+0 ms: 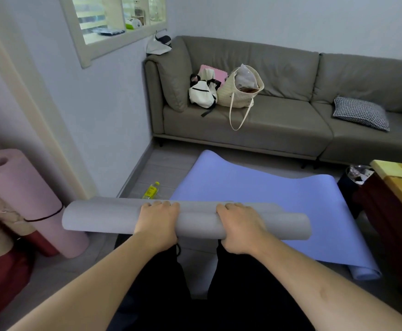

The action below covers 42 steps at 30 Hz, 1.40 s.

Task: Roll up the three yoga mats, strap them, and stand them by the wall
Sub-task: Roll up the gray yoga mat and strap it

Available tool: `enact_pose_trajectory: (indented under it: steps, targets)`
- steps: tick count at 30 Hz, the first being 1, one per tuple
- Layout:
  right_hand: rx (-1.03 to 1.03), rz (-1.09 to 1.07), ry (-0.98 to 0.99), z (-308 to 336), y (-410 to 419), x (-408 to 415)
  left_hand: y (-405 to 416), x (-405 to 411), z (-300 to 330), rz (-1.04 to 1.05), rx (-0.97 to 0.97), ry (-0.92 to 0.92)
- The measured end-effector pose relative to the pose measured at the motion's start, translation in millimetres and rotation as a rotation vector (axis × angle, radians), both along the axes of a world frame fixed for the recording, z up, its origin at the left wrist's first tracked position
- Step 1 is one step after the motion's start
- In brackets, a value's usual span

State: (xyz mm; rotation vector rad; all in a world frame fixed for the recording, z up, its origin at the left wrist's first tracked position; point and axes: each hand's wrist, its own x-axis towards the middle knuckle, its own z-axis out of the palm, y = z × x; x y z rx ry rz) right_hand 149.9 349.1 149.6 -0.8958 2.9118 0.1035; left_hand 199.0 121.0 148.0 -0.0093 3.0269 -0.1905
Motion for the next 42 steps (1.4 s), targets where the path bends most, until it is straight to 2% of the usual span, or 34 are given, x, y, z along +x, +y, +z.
enact_pose_trajectory:
  steps: [3, 6, 10, 13, 19, 29, 31, 35, 38, 42]
  targets:
    - [-0.007, 0.011, 0.188, -20.2, 4.9, 15.4, -2.9, -5.8, 7.1, -0.014, 0.020, -0.063]
    - [0.002, -0.033, 0.227, -23.7, 1.3, 18.6, 1.3, -3.6, 5.3, -0.016, 0.023, -0.049]
    - [0.022, -0.067, 0.066, -5.1, -6.4, 1.0, 5.3, 8.8, -14.7, -0.055, -0.021, 0.066]
    - [0.022, -0.068, -0.036, 6.0, -7.2, -11.2, 7.2, 3.4, -11.7, -0.032, -0.014, 0.083]
    - [0.009, -0.034, -0.056, 27.2, -3.1, -18.3, 4.4, -7.8, 14.1, -0.036, 0.000, 0.093]
    - [0.077, -0.061, -0.278, 34.8, -1.0, -4.4, 7.7, -1.4, 25.0, -0.041, 0.101, -0.201]
    - [0.056, -0.037, -0.201, 31.2, 1.8, 0.7, 5.9, -4.2, 26.3, -0.034, 0.122, -0.230]
    - [0.038, 0.096, 0.099, 5.2, 5.1, 26.0, 2.6, -8.5, 27.9, -0.022, 0.148, -0.272]
    - [0.047, 0.065, 0.112, -0.5, 3.7, 24.6, 10.2, -2.2, 17.6, -0.031, 0.102, -0.175]
    - [0.039, 0.019, -0.058, 12.7, -2.0, 1.1, 14.1, 10.0, -4.8, -0.070, -0.054, 0.053]
